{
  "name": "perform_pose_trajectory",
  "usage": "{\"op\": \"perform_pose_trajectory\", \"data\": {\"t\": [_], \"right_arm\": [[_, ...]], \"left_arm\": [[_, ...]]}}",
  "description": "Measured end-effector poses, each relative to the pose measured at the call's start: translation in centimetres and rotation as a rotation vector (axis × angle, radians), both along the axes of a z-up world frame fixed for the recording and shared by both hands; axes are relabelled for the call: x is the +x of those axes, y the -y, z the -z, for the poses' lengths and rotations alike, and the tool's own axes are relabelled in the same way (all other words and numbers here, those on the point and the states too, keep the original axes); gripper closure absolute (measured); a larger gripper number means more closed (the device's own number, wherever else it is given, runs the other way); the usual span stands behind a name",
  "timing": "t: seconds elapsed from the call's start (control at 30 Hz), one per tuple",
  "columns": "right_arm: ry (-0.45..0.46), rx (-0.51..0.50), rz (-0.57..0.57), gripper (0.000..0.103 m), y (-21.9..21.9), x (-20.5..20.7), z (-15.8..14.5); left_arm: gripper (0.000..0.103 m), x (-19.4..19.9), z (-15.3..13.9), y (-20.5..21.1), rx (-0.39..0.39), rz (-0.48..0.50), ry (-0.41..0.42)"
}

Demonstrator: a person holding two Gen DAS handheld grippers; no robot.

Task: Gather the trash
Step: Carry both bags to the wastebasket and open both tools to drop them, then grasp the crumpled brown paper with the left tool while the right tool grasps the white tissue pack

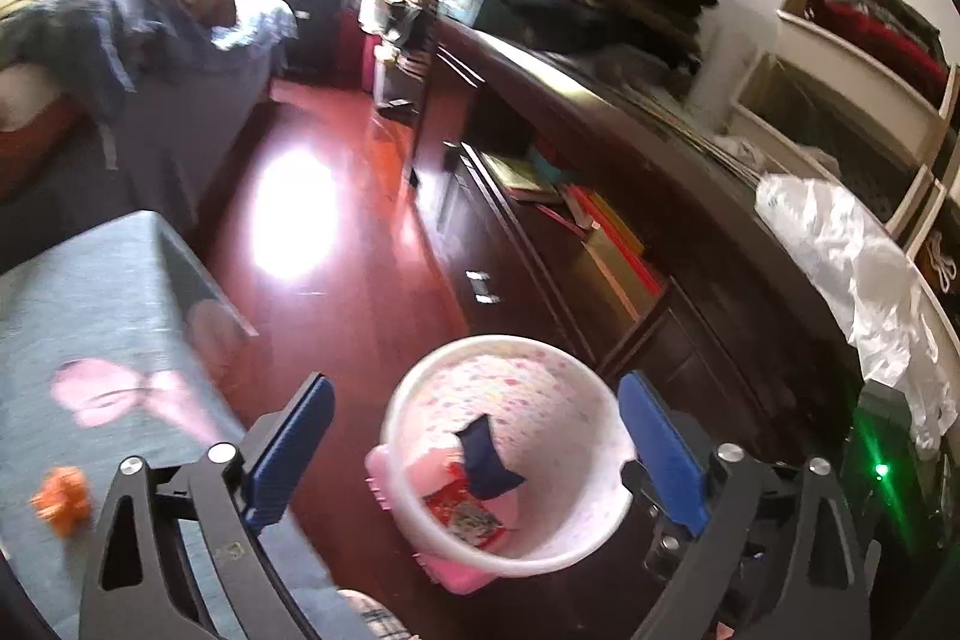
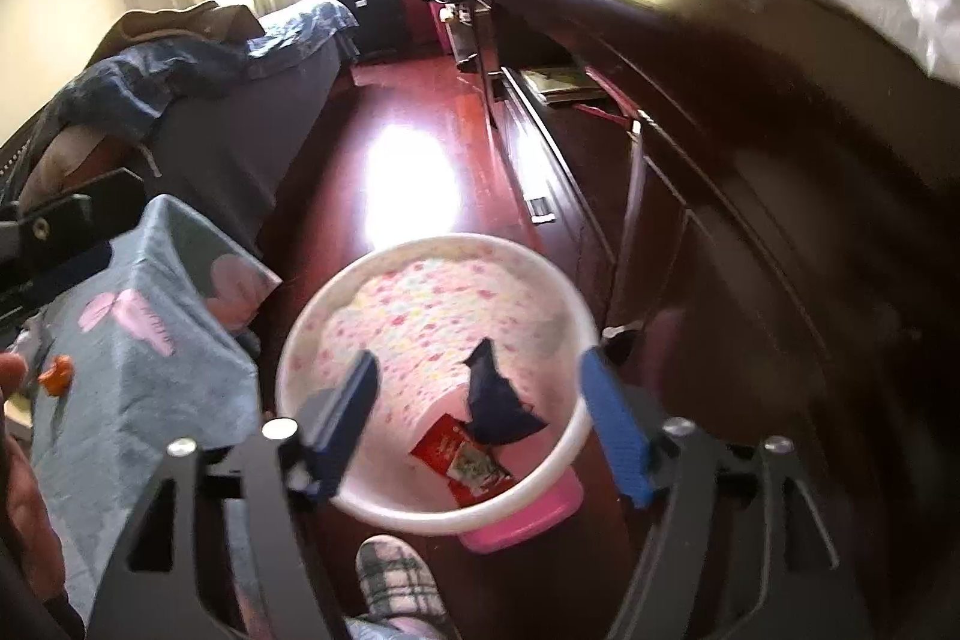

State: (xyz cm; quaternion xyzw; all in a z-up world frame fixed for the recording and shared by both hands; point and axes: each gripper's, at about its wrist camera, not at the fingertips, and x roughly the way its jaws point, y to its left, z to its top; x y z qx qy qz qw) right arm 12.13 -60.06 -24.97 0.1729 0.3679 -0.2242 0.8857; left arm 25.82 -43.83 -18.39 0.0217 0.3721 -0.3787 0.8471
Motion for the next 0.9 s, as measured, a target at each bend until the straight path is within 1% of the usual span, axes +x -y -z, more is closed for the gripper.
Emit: {"op": "perform_pose_trajectory", "data": {"t": [0.07, 0.17, 0.27, 0.33, 0.4, 0.47, 0.53, 0.63, 0.73, 0.77, 0.9], "right_arm": [[0.015, 0.003, -0.021, 0.013, -1.5, -0.1, -0.8], [0.038, 0.005, -0.059, 0.006, -4.2, 0.0, -2.5], [0.075, 0.027, -0.109, 0.003, -7.1, 0.1, -4.2], [0.101, 0.049, -0.164, 0.003, -9.5, 0.5, -5.3], [0.118, 0.056, -0.215, 0.003, -11.8, 0.8, -6.1], [0.129, 0.055, -0.272, 0.003, -14.2, 1.4, -6.8], [0.134, 0.050, -0.333, 0.003, -16.8, 2.0, -7.4], [0.124, 0.037, -0.421, 0.003, -20.6, 3.2, -8.0], [0.115, 0.028, -0.490, 0.003, -24.1, 4.1, -8.1], [0.110, 0.026, -0.511, 0.003, -25.3, 4.4, -8.1], [0.093, 0.020, -0.575, 0.003, -29.2, 5.5, -7.9]], "left_arm": [[0.004, -0.2, -1.0, -2.2, 0.000, -0.049, 0.019], [0.004, -0.5, -2.1, -5.2, 0.001, -0.106, 0.046], [0.004, -0.9, -3.1, -9.2, 0.021, -0.185, 0.077], [0.004, -1.2, -3.5, -11.4, 0.033, -0.224, 0.088], [0.004, -1.4, -3.9, -14.6, 0.047, -0.295, 0.093], [0.004, -1.5, -4.0, -17.2, 0.051, -0.347, 0.086], [0.004, -1.5, -3.8, -20.4, 0.062, -0.413, 0.071], [0.004, -1.1, -2.9, -25.3, 0.106, -0.525, 0.040], [0.004, -0.6, -1.6, -30.9, 0.137, -0.661, 0.026], [0.004, 0.0, -1.1, -33.1, 0.149, -0.715, 0.014], [0.004, 2.1, 0.7, -38.4, 0.182, -0.870, -0.026]]}}
